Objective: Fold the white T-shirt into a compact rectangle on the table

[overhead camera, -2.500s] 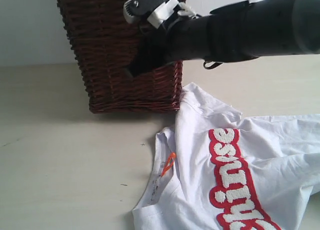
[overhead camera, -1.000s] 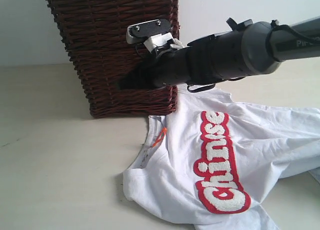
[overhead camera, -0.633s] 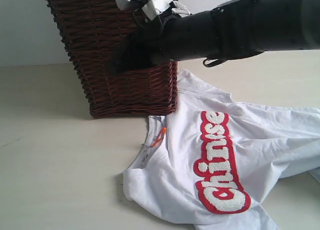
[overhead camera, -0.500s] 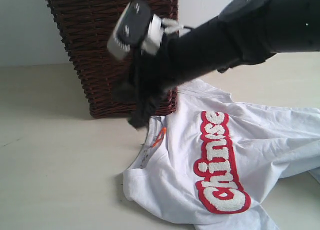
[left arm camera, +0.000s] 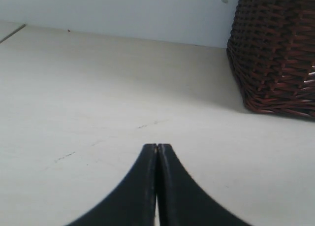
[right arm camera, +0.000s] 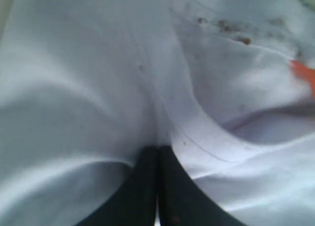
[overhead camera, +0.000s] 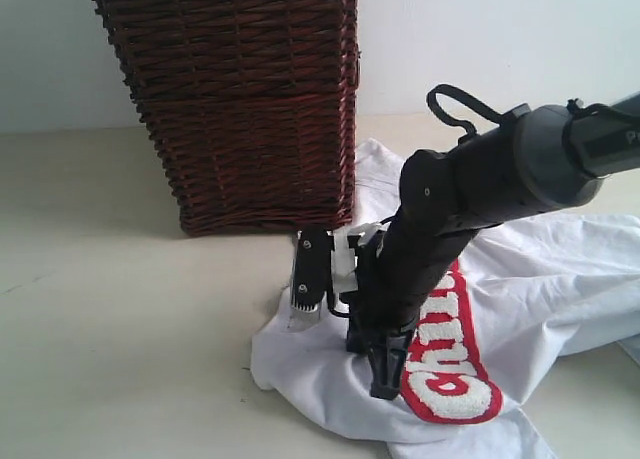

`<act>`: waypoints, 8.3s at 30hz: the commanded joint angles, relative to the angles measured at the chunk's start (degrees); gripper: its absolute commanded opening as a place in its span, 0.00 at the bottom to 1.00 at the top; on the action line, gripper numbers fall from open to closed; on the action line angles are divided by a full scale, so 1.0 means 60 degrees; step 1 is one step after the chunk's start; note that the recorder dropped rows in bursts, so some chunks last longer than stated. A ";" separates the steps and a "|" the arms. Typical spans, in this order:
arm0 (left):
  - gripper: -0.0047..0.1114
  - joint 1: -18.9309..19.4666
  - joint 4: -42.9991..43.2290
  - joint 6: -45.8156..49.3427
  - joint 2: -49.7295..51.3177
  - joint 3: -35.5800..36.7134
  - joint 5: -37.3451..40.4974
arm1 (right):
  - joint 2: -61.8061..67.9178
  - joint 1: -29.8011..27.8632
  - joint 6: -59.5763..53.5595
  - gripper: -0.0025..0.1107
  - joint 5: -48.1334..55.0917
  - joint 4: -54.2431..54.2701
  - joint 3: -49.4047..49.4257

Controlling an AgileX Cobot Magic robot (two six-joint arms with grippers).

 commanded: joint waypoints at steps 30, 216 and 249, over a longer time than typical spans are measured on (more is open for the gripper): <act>0.04 -0.0066 -0.0099 0.0009 -0.0063 0.0005 -0.0043 | -1.3998 -0.3763 0.5334 0.02 -0.4598 0.3694 0.2870; 0.04 -0.2887 -1.5049 1.8580 1.6706 -1.0466 -0.4920 | 0.0412 -0.3997 -0.4211 0.02 -0.0686 0.5067 0.1721; 0.04 -0.5501 -1.4494 1.7444 1.5554 -1.0129 -0.5108 | -0.1278 -0.3997 -0.5833 0.02 0.0235 0.7130 0.1721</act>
